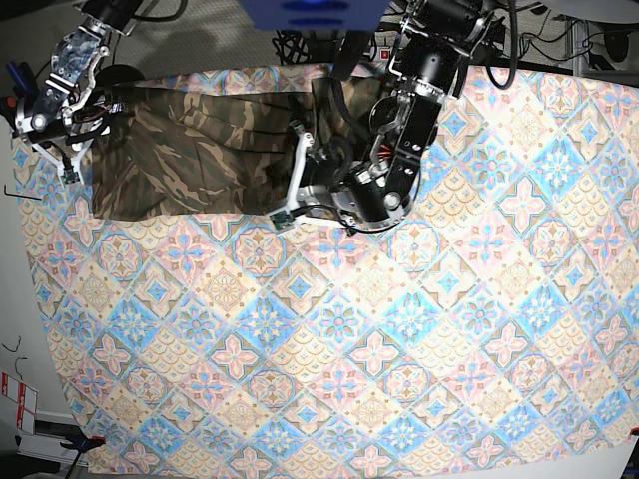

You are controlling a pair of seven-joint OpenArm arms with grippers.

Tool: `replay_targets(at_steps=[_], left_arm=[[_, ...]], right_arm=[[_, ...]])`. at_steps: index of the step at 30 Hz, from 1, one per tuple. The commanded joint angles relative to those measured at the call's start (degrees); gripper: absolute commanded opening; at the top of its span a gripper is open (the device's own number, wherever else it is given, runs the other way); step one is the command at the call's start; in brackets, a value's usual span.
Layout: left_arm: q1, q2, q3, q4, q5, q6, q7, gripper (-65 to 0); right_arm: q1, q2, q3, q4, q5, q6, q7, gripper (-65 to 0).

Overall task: Fold the T-shirt properly
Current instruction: 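Grasp the shirt end with the left gripper and fold it toward the right gripper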

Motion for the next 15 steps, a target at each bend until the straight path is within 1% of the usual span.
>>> replay_targets(at_steps=[1,4,6,8,15], left_arm=[[-1.4,1.2,0.6,-0.8,-0.8,-0.1,-1.4,-65.0],[-2.3,3.0,0.5,-4.4,-0.8,-0.1,-2.6,-65.0],[-3.1,3.5,0.6,-5.3,-0.9,-0.1,-4.4,-65.0],[-3.5,4.2,0.4,-5.4,-1.0,-0.1,-5.0,-65.0],[-7.0,4.2,0.2,-5.7,-1.3,-0.1,-5.2,-65.0]], right_arm=[[0.3,0.8,0.2,1.1,-0.5,-0.1,-0.1,-29.4],[0.3,0.9,0.3,1.1,-0.5,-0.1,-0.1,-29.4],[0.3,0.9,0.3,1.1,-0.5,-0.1,-0.1,-29.4],[0.3,0.9,0.3,1.1,-0.5,-0.1,-0.1,-29.4],[0.3,0.9,0.3,1.1,-0.5,-0.1,-0.1,-29.4]])
